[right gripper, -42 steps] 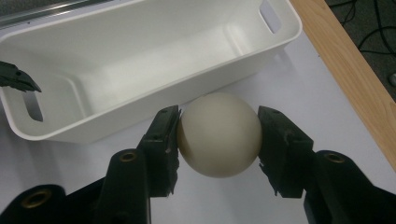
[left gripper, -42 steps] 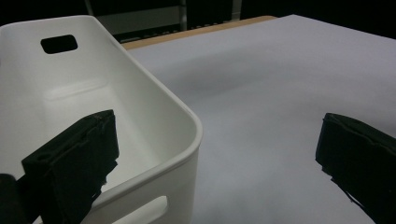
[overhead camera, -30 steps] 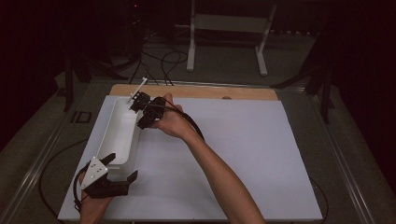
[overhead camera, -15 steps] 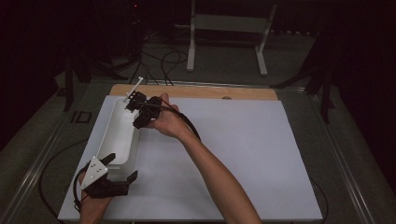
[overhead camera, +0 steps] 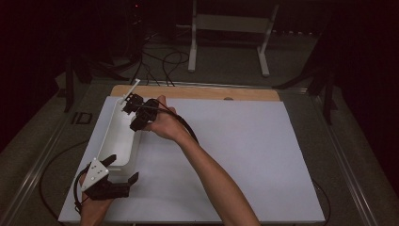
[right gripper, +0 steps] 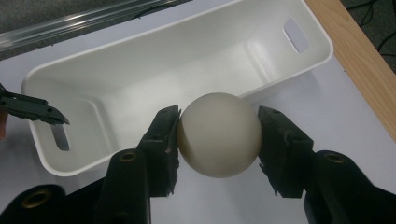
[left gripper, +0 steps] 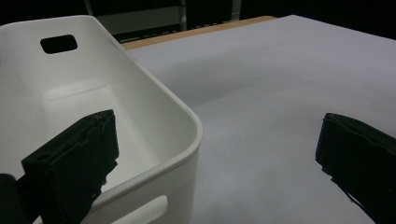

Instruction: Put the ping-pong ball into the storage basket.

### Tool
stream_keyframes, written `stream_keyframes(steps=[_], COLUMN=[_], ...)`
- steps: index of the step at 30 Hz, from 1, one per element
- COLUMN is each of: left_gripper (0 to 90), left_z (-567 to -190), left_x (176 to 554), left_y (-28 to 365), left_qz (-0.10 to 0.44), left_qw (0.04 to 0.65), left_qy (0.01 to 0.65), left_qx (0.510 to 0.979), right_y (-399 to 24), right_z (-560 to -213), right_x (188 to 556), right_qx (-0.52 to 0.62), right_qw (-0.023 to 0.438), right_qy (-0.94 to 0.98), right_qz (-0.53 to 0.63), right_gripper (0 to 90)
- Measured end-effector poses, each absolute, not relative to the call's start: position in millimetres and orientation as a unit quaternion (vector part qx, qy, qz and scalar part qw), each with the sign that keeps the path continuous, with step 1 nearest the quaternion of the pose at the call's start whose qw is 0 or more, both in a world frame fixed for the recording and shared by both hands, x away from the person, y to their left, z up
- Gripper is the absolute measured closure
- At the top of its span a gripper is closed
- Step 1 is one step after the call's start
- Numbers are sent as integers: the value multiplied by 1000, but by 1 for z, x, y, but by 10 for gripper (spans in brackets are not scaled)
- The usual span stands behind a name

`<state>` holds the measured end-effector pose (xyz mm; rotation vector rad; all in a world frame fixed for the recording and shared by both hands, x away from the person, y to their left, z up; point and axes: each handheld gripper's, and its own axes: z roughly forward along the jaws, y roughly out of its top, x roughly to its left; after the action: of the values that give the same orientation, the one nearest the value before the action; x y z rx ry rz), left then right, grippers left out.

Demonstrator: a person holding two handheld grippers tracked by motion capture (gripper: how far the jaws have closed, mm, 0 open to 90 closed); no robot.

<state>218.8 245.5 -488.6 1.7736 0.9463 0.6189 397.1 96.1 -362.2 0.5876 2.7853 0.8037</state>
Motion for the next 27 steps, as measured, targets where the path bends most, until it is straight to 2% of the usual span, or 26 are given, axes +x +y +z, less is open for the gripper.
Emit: stream_keyframes(steps=[27], left_gripper=[0], left_z=[-488], left_x=[219], left_y=[246], left_qz=[255], left_qw=[497], left_qy=[391], left_qx=[732], right_y=[110], right_z=[-368], right_x=[394], right_qx=[193], right_qw=[78], right_qy=[939], right_qz=[274], right_gripper=[503])
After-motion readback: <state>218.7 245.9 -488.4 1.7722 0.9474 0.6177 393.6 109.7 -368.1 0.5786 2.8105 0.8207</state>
